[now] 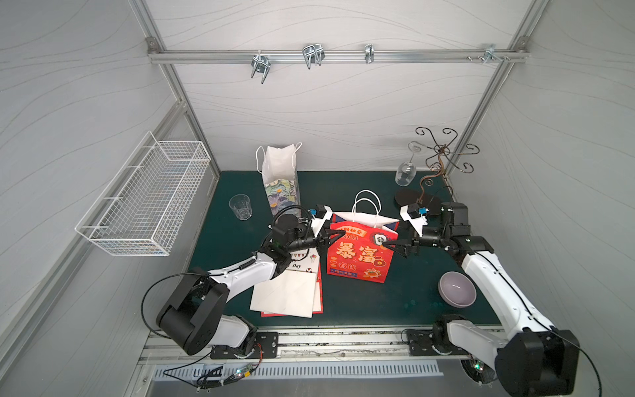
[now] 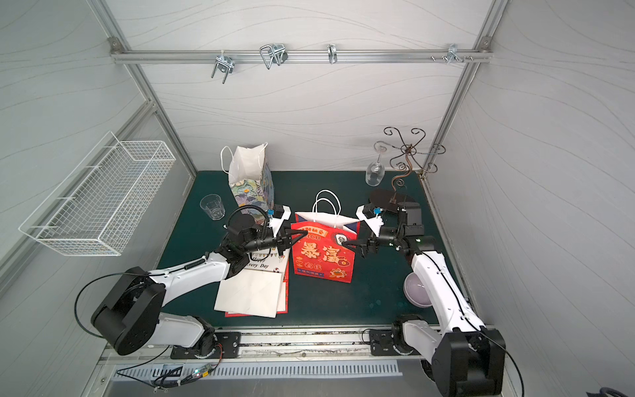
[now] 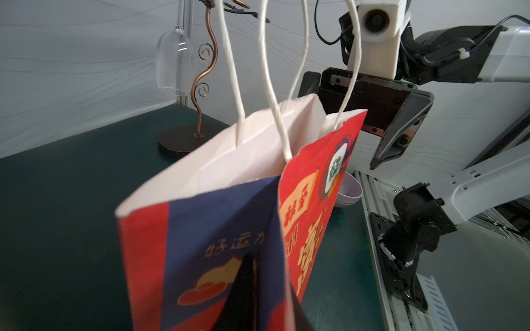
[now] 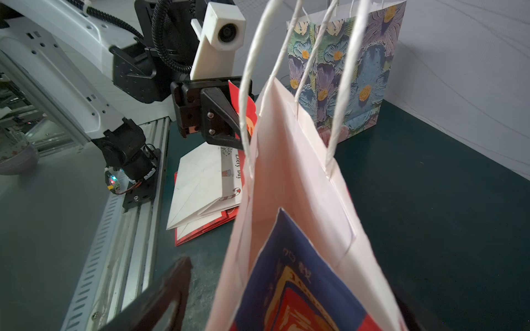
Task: Put away the paper bag
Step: Press the paper bag at the center of the board.
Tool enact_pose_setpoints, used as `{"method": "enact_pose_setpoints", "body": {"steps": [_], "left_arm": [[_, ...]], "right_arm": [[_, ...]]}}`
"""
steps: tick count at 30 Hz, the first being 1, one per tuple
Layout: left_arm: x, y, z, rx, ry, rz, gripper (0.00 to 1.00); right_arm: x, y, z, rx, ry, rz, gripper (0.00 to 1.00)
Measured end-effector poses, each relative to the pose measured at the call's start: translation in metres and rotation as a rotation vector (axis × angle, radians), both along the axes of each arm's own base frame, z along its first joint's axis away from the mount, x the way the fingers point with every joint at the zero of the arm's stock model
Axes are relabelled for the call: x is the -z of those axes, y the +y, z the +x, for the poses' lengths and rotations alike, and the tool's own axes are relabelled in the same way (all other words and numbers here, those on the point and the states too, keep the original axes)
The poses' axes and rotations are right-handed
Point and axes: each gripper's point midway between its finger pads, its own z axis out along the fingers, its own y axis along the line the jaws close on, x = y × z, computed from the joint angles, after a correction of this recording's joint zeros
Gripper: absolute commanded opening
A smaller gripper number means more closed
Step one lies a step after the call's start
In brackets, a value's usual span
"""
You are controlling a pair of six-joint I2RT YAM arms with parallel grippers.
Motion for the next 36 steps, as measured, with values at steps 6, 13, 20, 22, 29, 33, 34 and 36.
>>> {"method": "enact_pose_setpoints", "body": {"steps": [6, 13, 20, 22, 29, 33, 34, 36], "left_arm": [[0.006, 0.002, 0.011, -0.059, 0.031, 0.002, 0.15], [0.012, 0.003, 0.015, -0.084, 0.049, 0.01, 0.16], [0.014, 0.004, 0.018, -0.102, 0.061, 0.011, 0.25], [0.014, 0.004, 0.019, -0.113, 0.063, 0.012, 0.3], [0.006, 0.013, 0.021, -0.164, 0.058, 0.005, 0.47], [-0.01, 0.028, 0.018, -0.212, 0.026, -0.013, 0.61], [-0.015, 0.033, 0.017, -0.224, 0.015, -0.016, 0.65], [-0.027, 0.042, 0.015, -0.244, -0.012, -0.023, 0.73]], "right_arm": [[0.008, 0.004, -0.002, -0.022, 0.018, 0.001, 0.73], [0.013, 0.01, 0.005, -0.033, 0.014, -0.006, 0.52], [0.012, 0.011, 0.012, -0.022, -0.015, -0.009, 0.26], [0.012, 0.012, 0.012, -0.022, -0.018, -0.008, 0.23], [0.01, 0.012, 0.011, -0.028, -0.024, -0.005, 0.02], [0.005, 0.012, 0.006, -0.039, -0.025, -0.004, 0.0], [0.001, 0.012, 0.004, -0.043, -0.027, -0.003, 0.0], [-0.008, 0.012, 0.0, -0.053, -0.04, 0.0, 0.0]]}}
